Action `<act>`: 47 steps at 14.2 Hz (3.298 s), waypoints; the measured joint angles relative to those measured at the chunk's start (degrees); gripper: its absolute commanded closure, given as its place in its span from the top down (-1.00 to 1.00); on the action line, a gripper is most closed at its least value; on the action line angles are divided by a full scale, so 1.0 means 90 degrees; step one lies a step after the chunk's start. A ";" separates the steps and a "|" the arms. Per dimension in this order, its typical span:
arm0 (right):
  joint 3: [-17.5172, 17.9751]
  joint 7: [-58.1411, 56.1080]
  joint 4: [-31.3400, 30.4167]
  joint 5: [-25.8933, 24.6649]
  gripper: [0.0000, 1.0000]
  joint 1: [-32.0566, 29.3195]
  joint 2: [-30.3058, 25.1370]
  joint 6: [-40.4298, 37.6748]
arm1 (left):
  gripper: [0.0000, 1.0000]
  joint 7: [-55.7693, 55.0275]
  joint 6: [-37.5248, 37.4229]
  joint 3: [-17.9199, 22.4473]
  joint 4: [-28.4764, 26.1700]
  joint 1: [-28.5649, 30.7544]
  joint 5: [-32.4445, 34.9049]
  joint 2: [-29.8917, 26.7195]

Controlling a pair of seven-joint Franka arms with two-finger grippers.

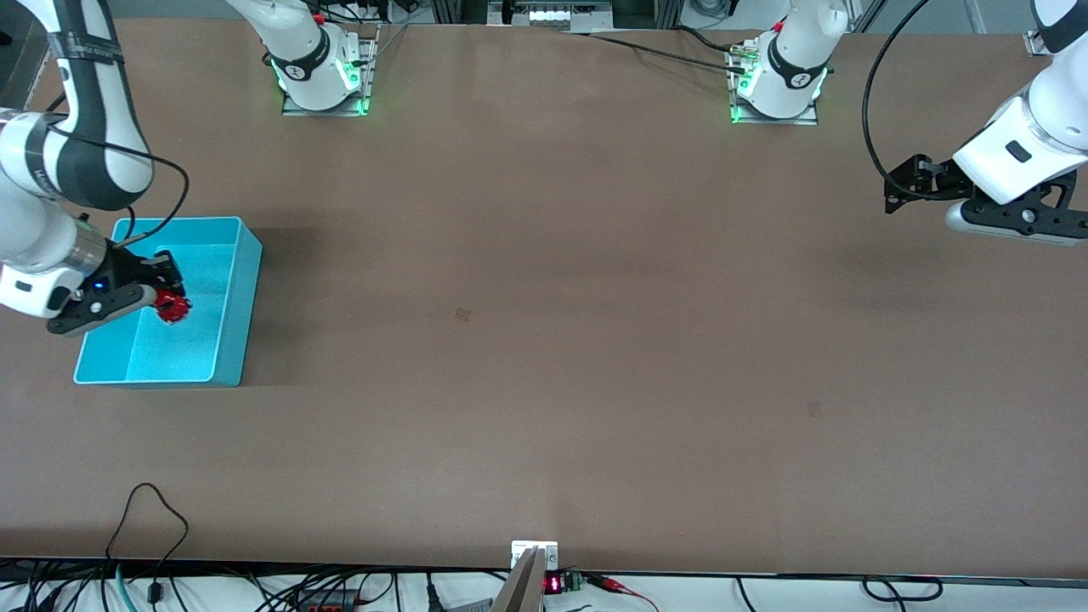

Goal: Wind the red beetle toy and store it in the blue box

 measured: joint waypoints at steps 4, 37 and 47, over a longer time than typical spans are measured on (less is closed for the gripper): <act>-0.0610 0.0660 -0.0295 0.0004 -1.00 -0.0025 0.0127 0.0052 | 1.00 0.0000 -0.0004 -0.0011 0.0009 -0.0011 0.0000 0.0002; -0.0719 0.2096 -0.0966 0.0002 1.00 0.0104 0.0325 0.1209 | 1.00 0.0000 -0.0001 -0.0013 0.0337 -0.0022 0.0000 0.0340; 0.0171 0.2658 0.1627 -0.0112 1.00 0.0204 -0.1246 -0.3067 | 1.00 0.0000 0.0008 -0.0014 0.0341 -0.0026 -0.0007 0.0430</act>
